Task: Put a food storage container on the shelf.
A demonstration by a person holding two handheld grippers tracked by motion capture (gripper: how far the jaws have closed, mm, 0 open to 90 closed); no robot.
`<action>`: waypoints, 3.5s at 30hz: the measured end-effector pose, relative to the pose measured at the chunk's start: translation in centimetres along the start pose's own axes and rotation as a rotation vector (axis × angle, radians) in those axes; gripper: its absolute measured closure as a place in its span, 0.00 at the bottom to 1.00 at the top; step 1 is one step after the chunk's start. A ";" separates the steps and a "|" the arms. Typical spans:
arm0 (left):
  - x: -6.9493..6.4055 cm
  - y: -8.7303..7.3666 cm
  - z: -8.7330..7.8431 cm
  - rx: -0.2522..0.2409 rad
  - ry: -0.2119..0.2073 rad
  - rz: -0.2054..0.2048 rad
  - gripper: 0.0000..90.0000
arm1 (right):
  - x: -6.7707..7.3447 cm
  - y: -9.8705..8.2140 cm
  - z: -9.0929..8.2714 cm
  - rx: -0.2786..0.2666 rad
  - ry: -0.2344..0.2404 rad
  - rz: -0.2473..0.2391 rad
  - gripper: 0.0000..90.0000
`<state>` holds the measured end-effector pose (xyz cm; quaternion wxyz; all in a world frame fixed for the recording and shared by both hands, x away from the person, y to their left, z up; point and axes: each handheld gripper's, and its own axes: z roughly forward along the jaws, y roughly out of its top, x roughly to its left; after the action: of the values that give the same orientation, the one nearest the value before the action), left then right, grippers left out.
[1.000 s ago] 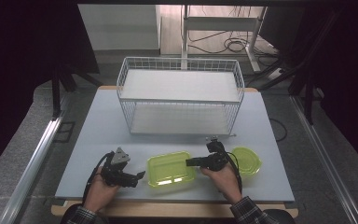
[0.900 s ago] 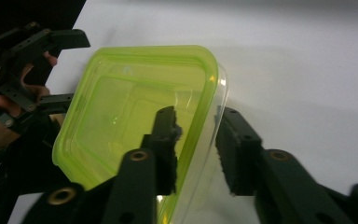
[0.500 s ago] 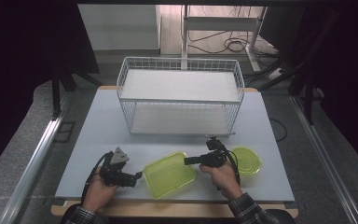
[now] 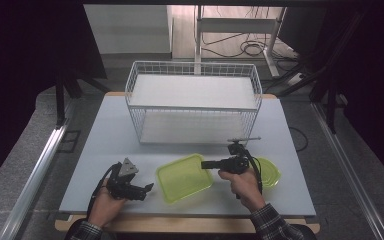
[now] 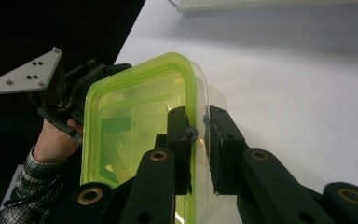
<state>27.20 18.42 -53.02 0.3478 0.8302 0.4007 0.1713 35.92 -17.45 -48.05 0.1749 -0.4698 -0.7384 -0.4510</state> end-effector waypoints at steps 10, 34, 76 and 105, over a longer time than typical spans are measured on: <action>-0.1 0.0 0.1 0.005 -0.001 0.004 0.07 | 0.7 1.2 -1.2 -0.041 0.006 -0.018 0.89; -0.3 0.0 0.3 0.020 -0.005 0.025 0.07 | 2.0 4.2 -4.0 -0.123 0.030 -0.023 0.89; -0.4 0.0 0.4 0.022 -0.024 0.029 0.07 | 5.9 12.3 -9.1 -0.277 0.015 -0.054 0.89; -0.6 0.0 0.7 0.046 -0.023 0.051 0.07 | 6.2 17.9 -8.3 -0.395 -0.133 -0.050 0.88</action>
<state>27.19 17.62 -53.50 0.3287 0.8497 0.3794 0.1613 46.77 -18.31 -30.43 0.0190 -0.5054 -0.6569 -0.5592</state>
